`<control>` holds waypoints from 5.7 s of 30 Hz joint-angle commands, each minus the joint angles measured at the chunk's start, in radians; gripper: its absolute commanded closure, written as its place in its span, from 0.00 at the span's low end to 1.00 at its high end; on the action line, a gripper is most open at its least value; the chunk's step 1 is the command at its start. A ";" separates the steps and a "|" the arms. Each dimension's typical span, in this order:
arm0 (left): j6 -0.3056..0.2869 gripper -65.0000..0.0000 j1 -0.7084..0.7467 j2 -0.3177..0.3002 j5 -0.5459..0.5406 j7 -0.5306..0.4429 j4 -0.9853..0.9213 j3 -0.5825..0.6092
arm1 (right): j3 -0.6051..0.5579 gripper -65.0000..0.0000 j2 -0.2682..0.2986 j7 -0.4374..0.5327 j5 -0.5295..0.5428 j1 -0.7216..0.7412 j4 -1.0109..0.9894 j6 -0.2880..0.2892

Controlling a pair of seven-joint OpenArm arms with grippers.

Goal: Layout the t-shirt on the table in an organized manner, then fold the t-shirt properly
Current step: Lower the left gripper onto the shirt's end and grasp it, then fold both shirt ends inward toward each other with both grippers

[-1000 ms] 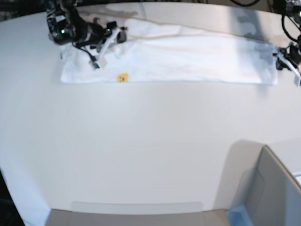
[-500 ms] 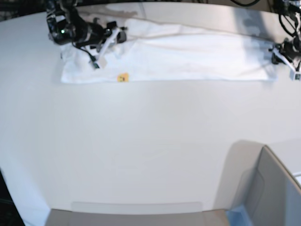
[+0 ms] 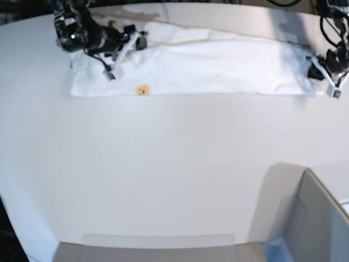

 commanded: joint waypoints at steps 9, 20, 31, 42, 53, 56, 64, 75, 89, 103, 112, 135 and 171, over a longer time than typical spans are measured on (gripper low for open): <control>0.011 1.00 -0.029 -0.010 0.039 0.033 -0.078 0.001 | 0.002 0.69 0.004 -0.017 -0.012 -0.003 0.007 -0.002; 0.011 1.00 -0.021 -0.007 0.033 0.041 0.029 -0.198 | 0.002 0.69 0.003 -0.017 -0.012 0.002 0.007 -0.002; 0.011 1.00 0.002 0.050 0.039 0.277 0.375 -0.208 | -0.002 0.69 0.000 -0.017 -0.012 0.014 0.007 -0.002; 0.011 1.00 0.016 0.192 0.039 0.483 0.680 -0.275 | -0.003 0.69 -0.002 -0.017 -0.012 0.020 0.005 -0.002; 0.011 1.00 0.016 0.286 0.031 0.514 0.724 -0.214 | -0.003 0.69 -0.002 -0.017 -0.010 0.020 0.005 -0.002; 0.011 1.00 0.016 0.303 0.031 0.514 0.726 -0.174 | -0.008 0.69 -0.017 -0.017 -0.010 0.020 0.005 -0.002; 0.011 1.00 0.016 0.344 0.028 0.514 0.727 -0.149 | -0.121 0.69 -0.031 -0.012 -0.010 0.086 -0.050 -0.004; 0.011 1.00 0.008 0.373 0.028 0.514 0.727 -0.057 | -0.245 0.69 -0.100 -0.009 -0.012 0.227 -0.228 -0.004; 0.011 1.00 -0.084 0.442 -0.138 0.514 0.727 0.067 | -0.299 0.69 -0.138 -0.009 -0.113 0.241 -0.280 -0.004; 0.011 1.00 -0.052 0.445 -0.135 0.514 0.723 0.139 | -0.299 0.69 -0.135 -0.016 -0.122 0.240 -0.277 -0.004; 0.011 1.00 -0.026 0.450 0.033 0.514 0.721 0.168 | -0.299 0.69 -0.134 -0.017 -0.122 0.240 -0.275 -0.004; 0.011 1.00 -0.075 0.510 0.052 0.500 0.712 0.248 | -0.299 0.69 -0.134 -0.017 -0.124 0.224 -0.275 -0.004; 0.011 0.70 -0.093 0.442 0.052 0.514 0.444 -0.045 | -0.292 0.69 -0.095 -0.049 -0.124 0.211 -0.206 -0.004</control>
